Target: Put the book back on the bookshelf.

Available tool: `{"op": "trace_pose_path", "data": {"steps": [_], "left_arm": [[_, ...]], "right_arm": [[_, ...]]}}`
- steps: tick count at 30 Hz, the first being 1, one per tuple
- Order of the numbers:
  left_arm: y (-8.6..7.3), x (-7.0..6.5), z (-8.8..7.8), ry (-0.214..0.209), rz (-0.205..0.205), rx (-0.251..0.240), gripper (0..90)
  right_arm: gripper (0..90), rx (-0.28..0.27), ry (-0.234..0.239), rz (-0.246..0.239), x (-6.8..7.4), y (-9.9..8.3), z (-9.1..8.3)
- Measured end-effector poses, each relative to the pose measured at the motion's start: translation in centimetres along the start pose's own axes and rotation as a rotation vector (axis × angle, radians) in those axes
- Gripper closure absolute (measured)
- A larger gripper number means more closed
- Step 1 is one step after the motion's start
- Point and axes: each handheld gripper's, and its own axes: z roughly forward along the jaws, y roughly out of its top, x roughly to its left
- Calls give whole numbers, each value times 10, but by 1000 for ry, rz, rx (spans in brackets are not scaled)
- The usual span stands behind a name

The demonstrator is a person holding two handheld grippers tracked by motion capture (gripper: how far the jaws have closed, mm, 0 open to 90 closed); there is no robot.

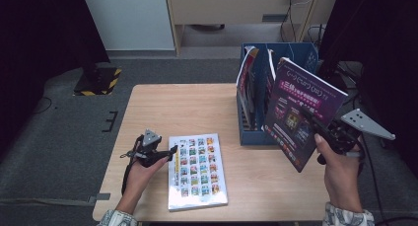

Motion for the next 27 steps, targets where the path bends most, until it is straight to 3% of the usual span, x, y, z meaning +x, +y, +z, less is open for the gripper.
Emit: {"op": "trace_pose_path", "data": {"steps": [4,14,27], "left_arm": [[0,0,0,2,-1,-2,218],[0,1,-1,2,-1,-5,218],[0,1,-1,0,0,-4,218]], "right_arm": [[843,-10,-18,4,-2,8,2],[843,14,-88,-66,-5,29,11],[843,59,-137,-89,-14,25,14]]}}
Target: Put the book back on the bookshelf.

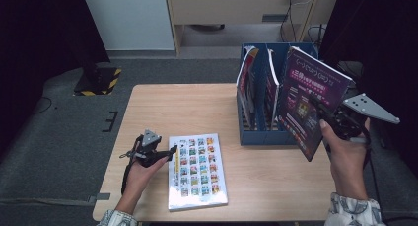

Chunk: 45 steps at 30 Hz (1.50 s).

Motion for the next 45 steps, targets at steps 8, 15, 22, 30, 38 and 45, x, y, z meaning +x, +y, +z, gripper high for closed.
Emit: {"op": "trace_pose_path", "data": {"steps": [8,15,22,30,38,45], "left_arm": [[0,1,0,-2,-6,-2,218],[-1,1,-1,-7,-15,-7,218],[-1,1,0,-15,-20,-3,217],[-2,1,-1,-15,-22,-3,217],[-3,2,-3,-8,-24,-5,218],[-7,5,-8,8,-25,-3,219]], "right_arm": [[843,14,-33,2,-8,-4,23],[843,9,-55,-1,-14,-3,52],[843,0,-83,9,-19,-9,76],[843,8,-111,14,-28,-18,94],[843,5,-121,15,-30,-23,109],[843,14,-131,14,-30,-27,121]]}}
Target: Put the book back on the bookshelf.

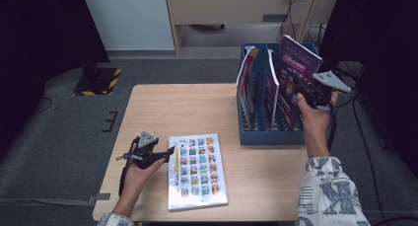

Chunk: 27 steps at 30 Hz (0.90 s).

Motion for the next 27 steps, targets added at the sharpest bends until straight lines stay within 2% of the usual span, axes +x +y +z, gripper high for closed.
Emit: {"op": "trace_pose_path", "data": {"steps": [4,20,27], "left_arm": [[-2,2,-3,8,1,5,219],[-10,8,-15,41,-22,4,219],[-12,10,-17,48,-29,3,219]], "right_arm": [[843,3,-7,-15,1,-2,7],[843,-3,0,-3,1,-15,22],[843,-5,-3,13,-4,-18,27]]}}
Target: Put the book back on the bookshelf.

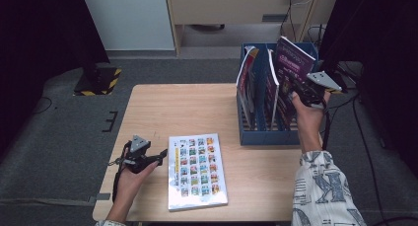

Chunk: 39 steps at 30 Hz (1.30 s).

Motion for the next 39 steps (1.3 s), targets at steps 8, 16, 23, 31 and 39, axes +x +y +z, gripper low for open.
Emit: {"op": "trace_pose_path", "data": {"steps": [8,16,23,31,39], "left_arm": [[-2,3,-2,8,-8,1,220],[-2,3,-3,8,-10,0,219],[-2,4,-4,11,-10,-1,220],[-2,4,-4,11,-11,-2,220],[-2,4,-4,12,-11,-3,221]], "right_arm": [[843,7,-1,1,0,-9,6],[843,15,-12,8,-2,-14,12],[842,38,-9,6,-1,-19,14],[842,62,1,0,2,-22,17],[842,92,7,-12,6,-25,20]]}}
